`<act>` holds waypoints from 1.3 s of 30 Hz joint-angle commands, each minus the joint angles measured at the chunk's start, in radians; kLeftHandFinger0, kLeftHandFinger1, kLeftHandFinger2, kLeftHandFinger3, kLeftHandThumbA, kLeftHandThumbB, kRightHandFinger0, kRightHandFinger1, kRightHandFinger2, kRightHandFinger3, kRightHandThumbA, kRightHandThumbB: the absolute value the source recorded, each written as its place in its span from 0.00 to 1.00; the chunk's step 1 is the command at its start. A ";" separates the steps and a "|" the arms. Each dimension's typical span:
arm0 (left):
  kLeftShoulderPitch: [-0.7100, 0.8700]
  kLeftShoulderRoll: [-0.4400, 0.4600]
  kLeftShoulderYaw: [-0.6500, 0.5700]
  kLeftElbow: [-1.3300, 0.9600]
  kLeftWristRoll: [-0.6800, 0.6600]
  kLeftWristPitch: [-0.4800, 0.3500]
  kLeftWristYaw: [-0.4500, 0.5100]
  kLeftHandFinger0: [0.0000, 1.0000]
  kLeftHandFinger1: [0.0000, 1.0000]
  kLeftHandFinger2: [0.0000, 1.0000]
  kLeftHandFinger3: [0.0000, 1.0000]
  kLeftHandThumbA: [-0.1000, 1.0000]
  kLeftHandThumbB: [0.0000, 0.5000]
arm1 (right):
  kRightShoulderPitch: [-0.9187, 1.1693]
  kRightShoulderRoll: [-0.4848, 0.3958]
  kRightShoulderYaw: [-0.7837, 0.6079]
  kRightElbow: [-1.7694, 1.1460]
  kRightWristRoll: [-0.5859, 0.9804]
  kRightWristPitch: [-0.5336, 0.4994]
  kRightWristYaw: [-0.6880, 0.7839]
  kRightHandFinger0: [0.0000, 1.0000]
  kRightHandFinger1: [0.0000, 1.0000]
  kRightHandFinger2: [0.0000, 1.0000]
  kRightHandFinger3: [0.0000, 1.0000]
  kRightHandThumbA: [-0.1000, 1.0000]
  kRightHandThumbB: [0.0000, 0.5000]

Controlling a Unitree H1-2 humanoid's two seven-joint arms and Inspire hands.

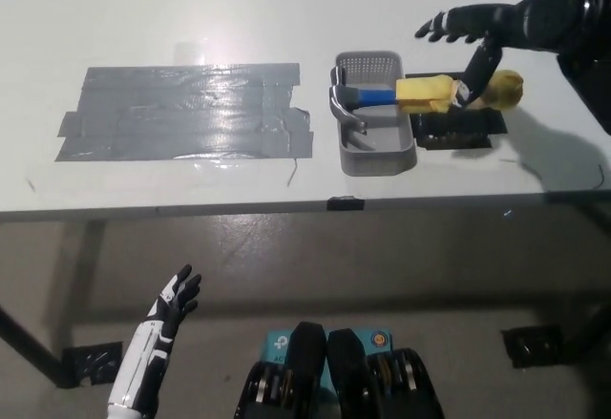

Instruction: The robot picks the hammer placed on top of the gray container with right hand and places it on the grey area of the desk

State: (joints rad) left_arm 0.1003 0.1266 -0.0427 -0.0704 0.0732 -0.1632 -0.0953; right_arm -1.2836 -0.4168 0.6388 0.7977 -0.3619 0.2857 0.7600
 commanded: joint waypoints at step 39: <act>-0.007 0.026 -0.016 -0.017 0.027 -0.057 -0.005 1.00 1.00 1.00 1.00 1.00 0.75 | -0.182 0.145 -0.002 0.386 -0.158 -0.083 -0.073 1.00 1.00 1.00 1.00 1.00 0.71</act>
State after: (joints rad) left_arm 0.0987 0.1428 -0.0526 -0.0670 0.0918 -0.1918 -0.0960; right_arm -1.3998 -0.2764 0.6660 1.1707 -0.5206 0.2416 0.7065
